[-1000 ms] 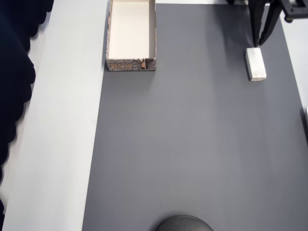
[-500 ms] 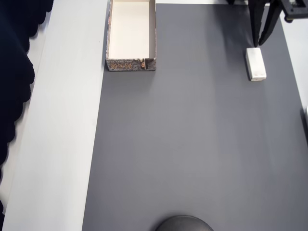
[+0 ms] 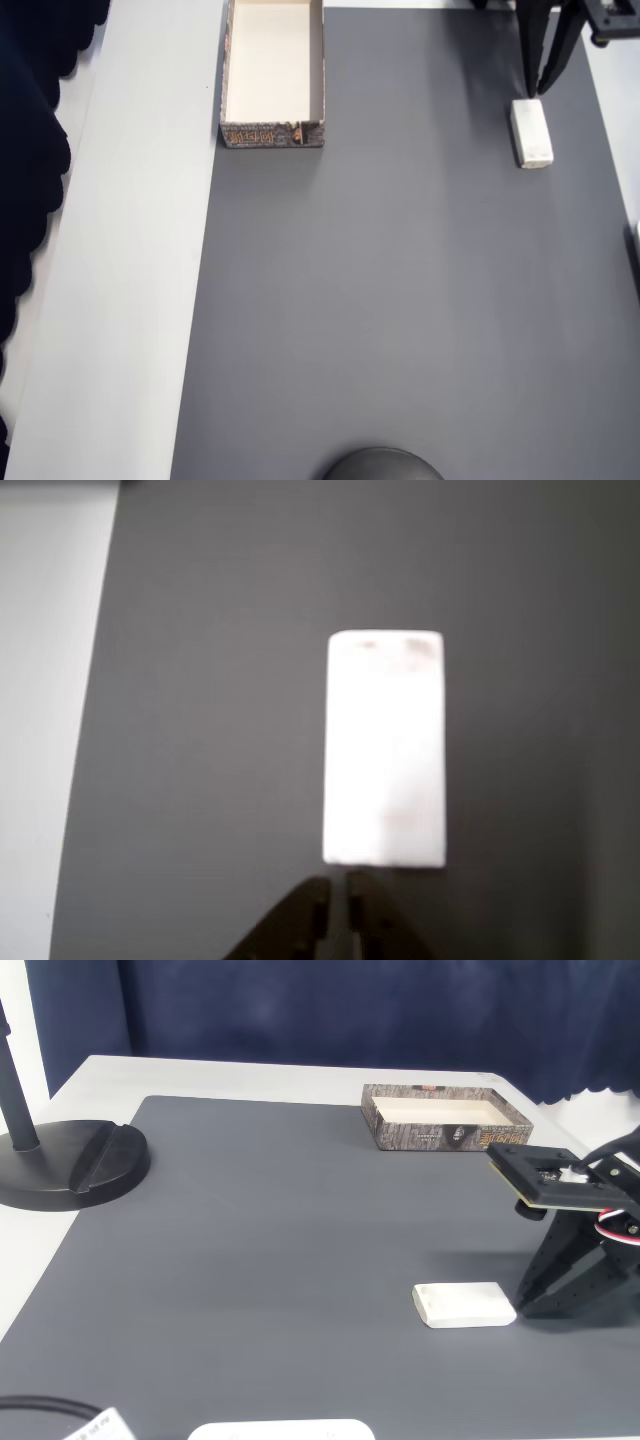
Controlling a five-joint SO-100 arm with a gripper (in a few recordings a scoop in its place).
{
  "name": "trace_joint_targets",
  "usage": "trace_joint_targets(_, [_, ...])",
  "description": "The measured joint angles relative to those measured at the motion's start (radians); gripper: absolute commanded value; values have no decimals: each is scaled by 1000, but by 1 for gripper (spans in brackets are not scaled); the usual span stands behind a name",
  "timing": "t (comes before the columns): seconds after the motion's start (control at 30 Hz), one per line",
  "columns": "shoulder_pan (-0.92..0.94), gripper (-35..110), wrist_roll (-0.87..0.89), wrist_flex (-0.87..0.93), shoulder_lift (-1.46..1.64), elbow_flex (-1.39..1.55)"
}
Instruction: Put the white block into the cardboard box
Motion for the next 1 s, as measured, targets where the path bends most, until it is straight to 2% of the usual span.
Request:
trace_joint_targets(0.83, [21, -2, -48, 0, -8, -3])
trace_joint_targets(1.0, [21, -2, -49, 35, -153, -74])
